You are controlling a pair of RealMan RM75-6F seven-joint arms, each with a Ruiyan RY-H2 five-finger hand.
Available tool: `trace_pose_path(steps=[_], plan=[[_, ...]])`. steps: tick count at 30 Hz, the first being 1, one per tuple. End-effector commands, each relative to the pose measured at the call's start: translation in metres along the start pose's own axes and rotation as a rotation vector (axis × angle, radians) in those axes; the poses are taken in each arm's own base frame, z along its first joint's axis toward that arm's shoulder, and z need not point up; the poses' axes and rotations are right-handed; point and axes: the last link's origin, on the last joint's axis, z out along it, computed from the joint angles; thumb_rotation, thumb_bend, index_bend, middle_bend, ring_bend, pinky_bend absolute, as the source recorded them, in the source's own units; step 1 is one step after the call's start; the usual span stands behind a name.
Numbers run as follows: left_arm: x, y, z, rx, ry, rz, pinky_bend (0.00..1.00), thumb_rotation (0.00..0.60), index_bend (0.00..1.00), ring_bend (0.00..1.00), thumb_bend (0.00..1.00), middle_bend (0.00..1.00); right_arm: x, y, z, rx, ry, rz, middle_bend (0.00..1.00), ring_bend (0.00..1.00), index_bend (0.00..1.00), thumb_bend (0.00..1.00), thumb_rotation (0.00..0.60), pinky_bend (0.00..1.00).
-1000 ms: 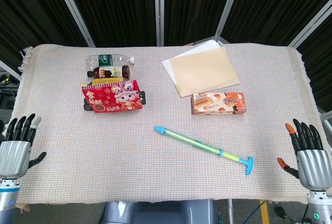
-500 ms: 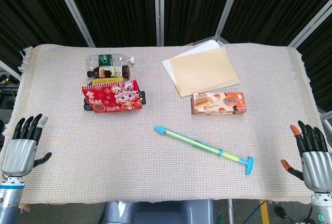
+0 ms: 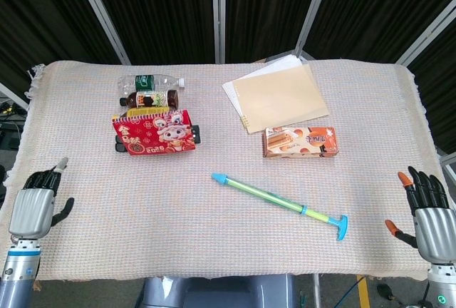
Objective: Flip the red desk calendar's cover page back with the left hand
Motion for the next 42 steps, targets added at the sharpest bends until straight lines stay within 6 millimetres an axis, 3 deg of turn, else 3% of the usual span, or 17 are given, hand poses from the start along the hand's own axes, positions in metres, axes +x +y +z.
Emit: trace_pose_path(steps=[1, 9, 17, 27, 35, 42], plan=[[-0.01, 0.007, 0.011, 0.04, -0.023, -0.158, 0.52, 0.6, 0.0, 0.61, 0.71, 0.61, 0.001, 0.0, 0.001, -0.001, 0.003, 0.006, 0.0, 0.0, 0.09, 0.07, 0.6, 0.0], [-0.029, 0.024, 0.044, 0.116, -0.297, -0.459, 0.53, 0.6, 0.0, 0.63, 0.74, 0.63, -0.001, 0.001, 0.006, -0.004, -0.015, 0.02, 0.0, 0.0, 0.09, 0.07, 0.6, 0.0], [-0.041, 0.043, 0.063, 0.191, -0.485, -0.72, 0.54, 0.6, 0.0, 0.63, 0.79, 0.64, -0.001, 0.005, 0.009, -0.01, -0.021, 0.03, 0.0, 0.0, 0.09, 0.07, 0.6, 0.0], [-0.049, 0.049, 0.093, 0.229, -0.508, -0.725, 0.54, 0.6, 0.0, 0.64, 0.79, 0.64, 0.002, 0.008, 0.01, -0.017, -0.017, 0.054, 0.0, 0.0, 0.09, 0.07, 0.6, 0.0], [-0.061, 0.047, 0.105, 0.278, -0.532, -0.726, 0.54, 0.6, 0.0, 0.64, 0.79, 0.64, 0.002, 0.009, 0.011, -0.023, -0.019, 0.059, 0.0, 0.0, 0.09, 0.07, 0.6, 0.0], [-0.072, 0.057, 0.114, 0.279, -0.569, -0.75, 0.54, 0.6, 0.0, 0.64, 0.79, 0.64, 0.002, 0.011, 0.012, -0.028, -0.016, 0.066, 0.0, 0.0, 0.09, 0.07, 0.6, 0.0]])
